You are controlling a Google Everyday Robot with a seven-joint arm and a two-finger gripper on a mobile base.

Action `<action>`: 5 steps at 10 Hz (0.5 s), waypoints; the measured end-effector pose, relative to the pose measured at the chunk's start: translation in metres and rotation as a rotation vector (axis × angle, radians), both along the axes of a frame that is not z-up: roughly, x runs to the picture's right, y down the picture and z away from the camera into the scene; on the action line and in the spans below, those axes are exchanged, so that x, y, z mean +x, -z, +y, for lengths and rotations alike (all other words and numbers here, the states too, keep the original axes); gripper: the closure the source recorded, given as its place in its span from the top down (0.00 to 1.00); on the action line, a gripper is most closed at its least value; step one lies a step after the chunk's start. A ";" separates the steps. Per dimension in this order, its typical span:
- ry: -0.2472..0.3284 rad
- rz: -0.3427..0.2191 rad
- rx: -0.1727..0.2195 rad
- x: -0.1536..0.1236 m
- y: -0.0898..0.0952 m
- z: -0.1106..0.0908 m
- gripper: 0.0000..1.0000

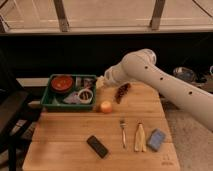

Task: Place brush in tray

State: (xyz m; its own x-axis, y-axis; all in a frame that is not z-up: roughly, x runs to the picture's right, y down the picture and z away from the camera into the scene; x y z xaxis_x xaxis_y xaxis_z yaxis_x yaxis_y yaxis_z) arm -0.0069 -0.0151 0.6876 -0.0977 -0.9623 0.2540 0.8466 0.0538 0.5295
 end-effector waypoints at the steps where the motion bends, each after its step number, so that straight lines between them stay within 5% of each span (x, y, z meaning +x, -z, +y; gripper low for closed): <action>1: -0.001 0.001 0.000 0.001 0.000 0.000 0.00; 5: 0.000 0.001 -0.001 0.000 0.000 0.001 0.00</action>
